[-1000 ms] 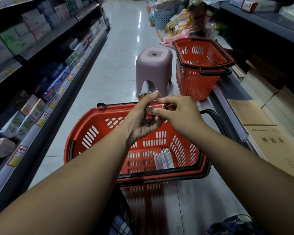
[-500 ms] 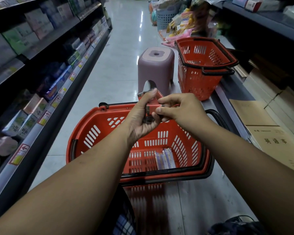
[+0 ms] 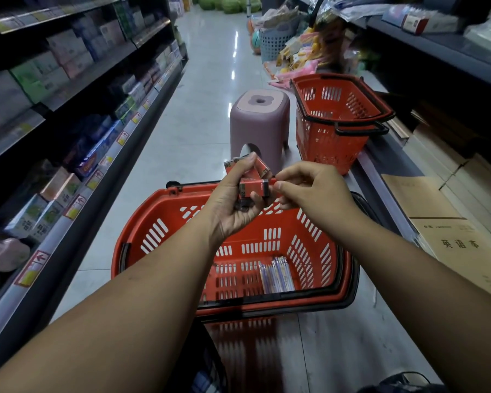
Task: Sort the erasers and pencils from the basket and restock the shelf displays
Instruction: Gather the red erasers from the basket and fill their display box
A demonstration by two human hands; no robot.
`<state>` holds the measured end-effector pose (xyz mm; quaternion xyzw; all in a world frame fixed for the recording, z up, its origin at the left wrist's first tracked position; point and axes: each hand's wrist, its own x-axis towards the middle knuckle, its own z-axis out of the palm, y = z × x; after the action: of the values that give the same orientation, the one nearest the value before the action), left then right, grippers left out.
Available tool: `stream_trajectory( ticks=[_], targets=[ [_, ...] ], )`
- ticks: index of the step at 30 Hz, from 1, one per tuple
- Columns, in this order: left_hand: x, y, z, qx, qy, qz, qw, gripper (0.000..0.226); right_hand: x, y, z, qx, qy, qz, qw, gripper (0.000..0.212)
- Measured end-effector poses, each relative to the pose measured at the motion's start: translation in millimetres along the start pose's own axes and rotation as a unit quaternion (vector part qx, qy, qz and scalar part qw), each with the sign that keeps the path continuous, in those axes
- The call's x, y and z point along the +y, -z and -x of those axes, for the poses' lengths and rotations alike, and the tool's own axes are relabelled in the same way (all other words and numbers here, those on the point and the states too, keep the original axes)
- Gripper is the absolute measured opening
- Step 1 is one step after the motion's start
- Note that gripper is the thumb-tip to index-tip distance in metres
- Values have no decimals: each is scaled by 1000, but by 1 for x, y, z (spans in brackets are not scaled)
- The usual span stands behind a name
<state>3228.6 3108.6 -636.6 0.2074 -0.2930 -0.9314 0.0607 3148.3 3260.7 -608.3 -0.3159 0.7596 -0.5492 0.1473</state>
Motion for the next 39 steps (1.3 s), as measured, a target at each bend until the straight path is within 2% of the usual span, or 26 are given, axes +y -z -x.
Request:
stream_trajectory(
  ticks=[4, 9, 13, 17, 23, 28, 35, 39],
  targets=[
    [3, -9, 3, 13, -13, -9, 1000, 64, -1, 13, 3, 20, 41, 149, 988, 17],
    [4, -25, 5, 28, -48, -8, 998, 60, -7, 28, 13, -11, 66, 306, 950, 38],
    [0, -45, 25, 16, -46, 5, 999, 58, -21, 44, 29, 13, 55, 358, 932, 52],
    [-3, -74, 51, 16, -49, -13, 999, 75, -43, 67, 46, 23, 50, 441, 896, 59],
    [-8, -127, 92, -1, -42, -11, 999, 68, -81, 122, 83, 52, 42, 528, 847, 56],
    [-20, -182, 114, -45, -15, -50, 998, 56, -107, 175, 120, 89, 20, 561, 823, 60],
    [-66, -273, 107, -149, 58, -108, 981, 51, -126, 250, 175, 159, -42, 581, 797, 50],
    [-113, -322, 106, -215, 124, -118, 962, 53, -122, 293, 213, 192, -107, 593, 775, 57]
  ],
)
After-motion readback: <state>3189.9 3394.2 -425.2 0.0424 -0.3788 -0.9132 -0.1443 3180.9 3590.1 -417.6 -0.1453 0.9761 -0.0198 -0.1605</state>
